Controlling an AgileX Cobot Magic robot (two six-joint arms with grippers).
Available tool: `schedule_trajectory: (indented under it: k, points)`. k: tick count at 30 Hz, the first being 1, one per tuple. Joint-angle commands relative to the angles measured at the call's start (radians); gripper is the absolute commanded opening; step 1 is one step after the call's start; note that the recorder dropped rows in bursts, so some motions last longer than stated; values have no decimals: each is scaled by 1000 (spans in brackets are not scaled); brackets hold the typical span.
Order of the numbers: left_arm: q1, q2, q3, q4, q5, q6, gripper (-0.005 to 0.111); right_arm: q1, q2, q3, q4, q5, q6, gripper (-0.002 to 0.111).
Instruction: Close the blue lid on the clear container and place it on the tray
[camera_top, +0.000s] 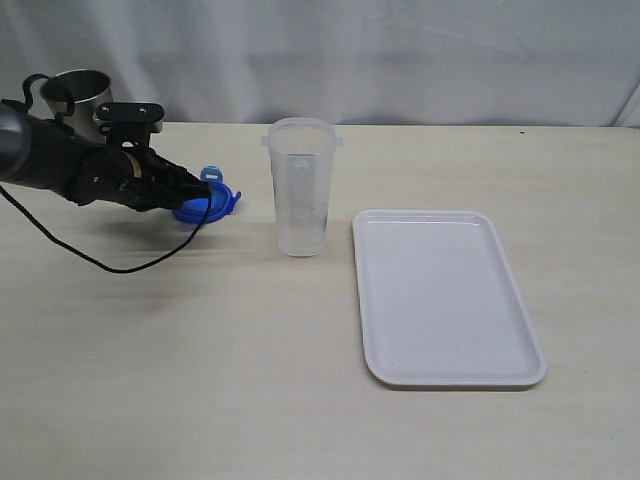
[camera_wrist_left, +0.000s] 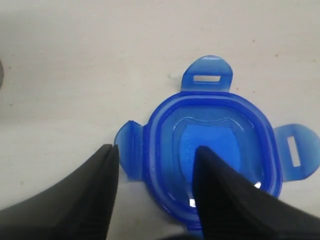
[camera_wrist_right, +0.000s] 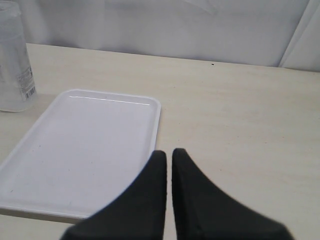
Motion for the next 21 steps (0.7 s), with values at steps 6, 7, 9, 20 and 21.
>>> schedule_trajectory:
  k: [6, 7, 9, 20, 21]
  points:
    - [3, 30, -7, -11, -35, -6, 44, -4, -5, 2, 2, -10, -1, 5]
    - [3, 30, -7, -11, -42, -6, 44, -4, -5, 2, 2, -10, -1, 5]
    - [3, 30, -7, -11, -50, -6, 44, -4, -5, 2, 2, -10, -1, 5]
    - [3, 30, -7, -14, 9, -9, 24, -4, -5, 2, 2, -10, -1, 5]
    - [3, 30, -7, -14, 15, -9, 21, -4, -5, 2, 2, -10, -1, 5]
